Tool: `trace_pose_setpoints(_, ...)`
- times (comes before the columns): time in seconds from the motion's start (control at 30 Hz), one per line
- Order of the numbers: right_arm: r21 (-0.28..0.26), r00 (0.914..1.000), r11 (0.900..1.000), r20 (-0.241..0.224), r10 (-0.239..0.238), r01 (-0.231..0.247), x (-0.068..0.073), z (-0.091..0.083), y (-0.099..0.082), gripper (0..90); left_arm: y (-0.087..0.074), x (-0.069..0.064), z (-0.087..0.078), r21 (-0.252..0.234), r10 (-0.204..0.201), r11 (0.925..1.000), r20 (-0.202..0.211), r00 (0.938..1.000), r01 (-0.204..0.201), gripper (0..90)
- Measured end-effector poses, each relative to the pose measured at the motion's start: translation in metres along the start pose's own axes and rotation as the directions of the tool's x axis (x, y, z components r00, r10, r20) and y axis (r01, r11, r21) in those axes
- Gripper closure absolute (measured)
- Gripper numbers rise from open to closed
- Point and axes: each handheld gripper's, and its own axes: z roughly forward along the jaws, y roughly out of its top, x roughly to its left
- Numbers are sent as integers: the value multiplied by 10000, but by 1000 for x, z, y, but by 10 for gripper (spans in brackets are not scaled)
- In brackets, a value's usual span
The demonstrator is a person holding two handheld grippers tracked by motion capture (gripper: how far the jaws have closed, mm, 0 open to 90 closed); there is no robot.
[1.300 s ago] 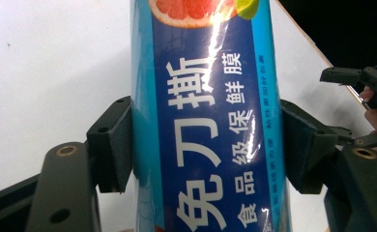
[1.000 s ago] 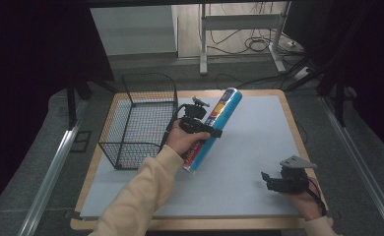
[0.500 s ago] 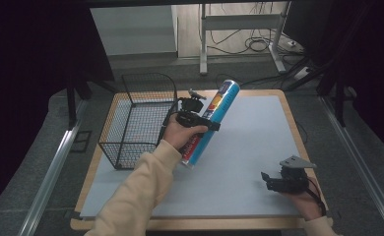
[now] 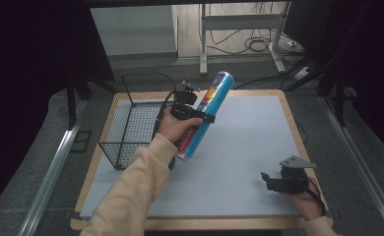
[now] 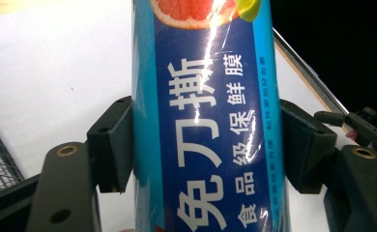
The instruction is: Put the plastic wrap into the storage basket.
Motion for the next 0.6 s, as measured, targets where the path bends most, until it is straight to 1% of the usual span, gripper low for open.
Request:
trace_pose_setpoints(0.03, 0, 10000, 10000, 0, 0, 0, 0, 0, 0, 139, 0, 0, 0, 0, 0, 10000, 0, 10000, 0, 317)
trace_pose_setpoints(0.07, 3, 10000, 10000, -2, 0, 0, 0, 0, 0, 139, 1, 1, -1, -106, -20, 9999, 34, 10000, 21, 317)
trace_pose_setpoints(0.2, -8, 10000, 10000, 4, 11, -11, 0, 0, 0, 139, 4, 4, -6, -137, -22, 9999, 41, 10000, 23, 317)
trace_pose_setpoints(0.3, -4, 10000, 10000, 9, -19, 19, 0, 0, 0, 139, 7, 6, -9, -174, -38, 9998, -37, 10000, 38, 317)
trace_pose_setpoints(0.33, 8, 10000, 10000, -1, -49, 49, 1, 1, 0, 139, 9, 7, -11, -260, -89, 9996, -9, 10000, 88, 318)
trace_pose_setpoints(0.6, 20, 10000, 10000, -18, -59, 59, 1, 1, 0, 139, 19, 13, -13, -335, -115, 9994, -51, 9999, 114, 318)
